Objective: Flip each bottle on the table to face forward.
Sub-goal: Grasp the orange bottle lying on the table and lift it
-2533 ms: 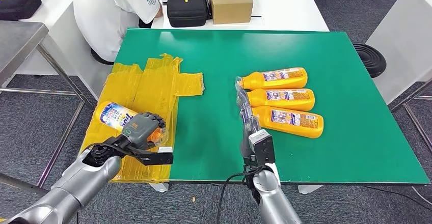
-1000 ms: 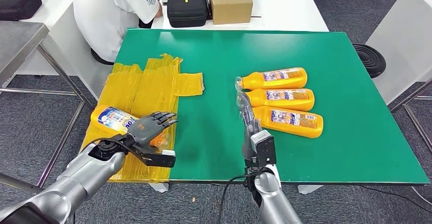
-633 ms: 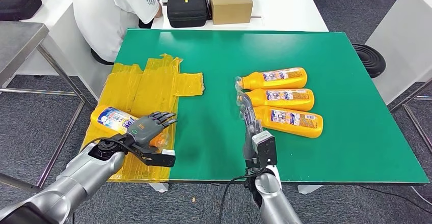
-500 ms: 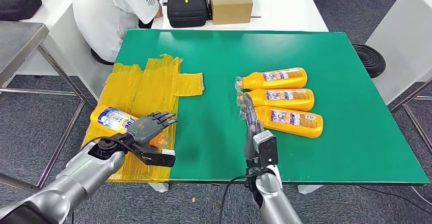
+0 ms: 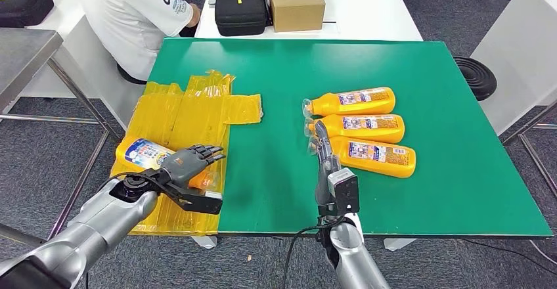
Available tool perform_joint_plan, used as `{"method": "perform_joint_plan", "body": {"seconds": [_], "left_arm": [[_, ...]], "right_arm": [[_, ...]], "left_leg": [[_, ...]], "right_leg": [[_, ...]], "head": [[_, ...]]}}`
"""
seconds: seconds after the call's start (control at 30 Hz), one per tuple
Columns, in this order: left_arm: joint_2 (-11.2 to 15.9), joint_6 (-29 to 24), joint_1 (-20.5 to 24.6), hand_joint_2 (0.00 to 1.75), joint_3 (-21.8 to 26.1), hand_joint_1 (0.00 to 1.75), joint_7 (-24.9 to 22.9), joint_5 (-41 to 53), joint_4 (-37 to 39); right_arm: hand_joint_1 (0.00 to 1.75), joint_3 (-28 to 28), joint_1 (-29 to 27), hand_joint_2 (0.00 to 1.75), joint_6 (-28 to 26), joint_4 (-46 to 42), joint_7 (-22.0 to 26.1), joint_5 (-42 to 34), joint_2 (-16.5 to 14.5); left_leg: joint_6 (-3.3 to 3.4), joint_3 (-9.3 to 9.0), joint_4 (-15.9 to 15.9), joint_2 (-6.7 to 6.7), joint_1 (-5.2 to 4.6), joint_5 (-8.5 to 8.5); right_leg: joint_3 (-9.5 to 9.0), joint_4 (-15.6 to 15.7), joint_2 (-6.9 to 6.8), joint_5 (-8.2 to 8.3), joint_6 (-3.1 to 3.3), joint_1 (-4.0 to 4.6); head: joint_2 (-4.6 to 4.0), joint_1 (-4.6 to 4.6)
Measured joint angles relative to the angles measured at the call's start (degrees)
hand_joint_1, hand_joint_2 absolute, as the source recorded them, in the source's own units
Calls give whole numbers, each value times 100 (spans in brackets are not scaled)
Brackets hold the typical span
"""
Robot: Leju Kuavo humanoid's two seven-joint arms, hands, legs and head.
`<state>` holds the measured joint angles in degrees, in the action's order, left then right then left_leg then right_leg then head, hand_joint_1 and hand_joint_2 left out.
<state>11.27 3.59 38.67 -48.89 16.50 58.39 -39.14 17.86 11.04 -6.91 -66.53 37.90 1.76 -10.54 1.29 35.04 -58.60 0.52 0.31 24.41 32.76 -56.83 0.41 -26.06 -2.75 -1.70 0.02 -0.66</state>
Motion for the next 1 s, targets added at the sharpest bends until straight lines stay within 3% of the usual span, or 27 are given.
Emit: {"method": "perform_joint_plan", "body": {"seconds": [0.5,1.0], "left_arm": [[259,-18,-218,175,-20,0,-106,-11,-524],[768,-209,-827,175,28,0,-185,-67,-1940]], "right_arm": [[0,-28,-1,0,-1,8,0,-51,-4],[0,-81,-104,0,-8,-8,-12,-67,-3]], "left_leg": [[0,2,0,1,-1,0],[0,16,-1,3,-2,0]], "right_leg": [[1,0,-1,0,0,-1],[17,0,-2,-1,0,-3]], "head": [[0,0],[0,-1]]}}
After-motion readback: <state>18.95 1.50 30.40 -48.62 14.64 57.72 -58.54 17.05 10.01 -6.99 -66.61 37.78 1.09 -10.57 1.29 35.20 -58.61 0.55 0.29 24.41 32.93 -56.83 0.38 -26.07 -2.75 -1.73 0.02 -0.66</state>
